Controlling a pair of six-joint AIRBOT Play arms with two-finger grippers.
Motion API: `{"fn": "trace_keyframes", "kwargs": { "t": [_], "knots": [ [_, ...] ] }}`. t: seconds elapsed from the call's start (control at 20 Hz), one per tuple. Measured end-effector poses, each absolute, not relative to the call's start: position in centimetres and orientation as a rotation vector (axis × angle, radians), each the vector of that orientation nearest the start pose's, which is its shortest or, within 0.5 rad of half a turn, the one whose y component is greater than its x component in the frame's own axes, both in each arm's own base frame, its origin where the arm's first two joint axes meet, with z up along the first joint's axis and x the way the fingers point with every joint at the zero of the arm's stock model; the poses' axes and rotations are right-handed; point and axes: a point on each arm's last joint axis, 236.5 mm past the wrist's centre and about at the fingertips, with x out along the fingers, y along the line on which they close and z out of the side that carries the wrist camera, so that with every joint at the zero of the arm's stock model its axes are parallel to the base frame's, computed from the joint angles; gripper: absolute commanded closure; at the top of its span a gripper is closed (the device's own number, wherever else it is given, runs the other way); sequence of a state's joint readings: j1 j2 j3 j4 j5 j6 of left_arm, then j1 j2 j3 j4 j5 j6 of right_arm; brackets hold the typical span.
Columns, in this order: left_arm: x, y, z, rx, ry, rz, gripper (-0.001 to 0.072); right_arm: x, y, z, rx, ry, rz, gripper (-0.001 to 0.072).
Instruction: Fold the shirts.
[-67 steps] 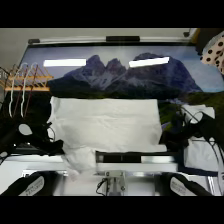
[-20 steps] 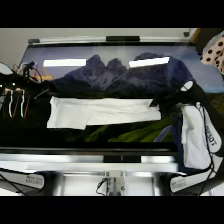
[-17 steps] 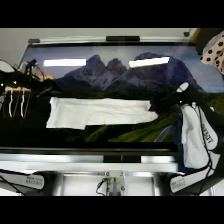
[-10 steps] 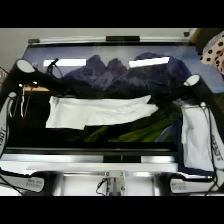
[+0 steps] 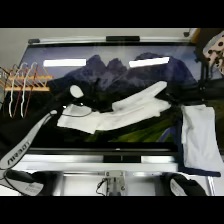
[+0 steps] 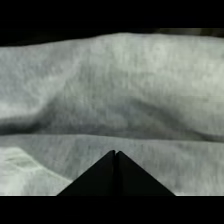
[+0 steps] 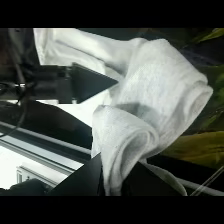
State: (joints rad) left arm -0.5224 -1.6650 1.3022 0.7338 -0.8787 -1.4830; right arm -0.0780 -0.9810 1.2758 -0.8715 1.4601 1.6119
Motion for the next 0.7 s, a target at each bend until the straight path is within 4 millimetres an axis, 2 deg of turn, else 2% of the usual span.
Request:
{"fn": "trace_keyframes", "kwargs": {
  "t": [0.15,0.25,0.3,0.4,0.45,0.55,0.65,0.7],
  "knots": [
    [34.0,-40.3,-4.2,-0.552,1.378,-0.738,0.0669,29.6,12.9,20.5,0.560,1.054,0.473,0.0637],
    [33.1,-42.0,-4.3,-0.583,1.383,-0.765,0.0671,29.4,12.9,21.3,0.575,1.028,0.464,0.0637],
    [33.3,-42.1,-4.1,-0.595,1.371,-0.767,0.0672,29.5,12.9,21.4,0.583,1.022,0.459,0.0637],
    [34.9,-41.2,-2.9,-0.599,1.319,-0.763,0.0672,30.0,13.1,21.3,0.593,1.018,0.457,0.0637],
    [36.0,-39.9,-1.8,-0.585,1.280,-0.757,0.0672,30.3,13.5,21.0,0.595,1.025,0.463,0.0637],
    [38.8,-35.7,0.6,-0.528,1.194,-0.718,0.0671,31.6,14.9,20.2,0.598,1.036,0.487,0.0637],
    [40.8,-30.1,3.4,-0.456,1.130,-0.666,0.0671,33.3,17.6,19.2,0.607,1.042,0.543,0.0637],
    [41.7,-26.7,4.9,-0.420,1.097,-0.626,0.0671,34.1,19.6,18.8,0.622,1.042,0.591,0.0637]
  ]
}}
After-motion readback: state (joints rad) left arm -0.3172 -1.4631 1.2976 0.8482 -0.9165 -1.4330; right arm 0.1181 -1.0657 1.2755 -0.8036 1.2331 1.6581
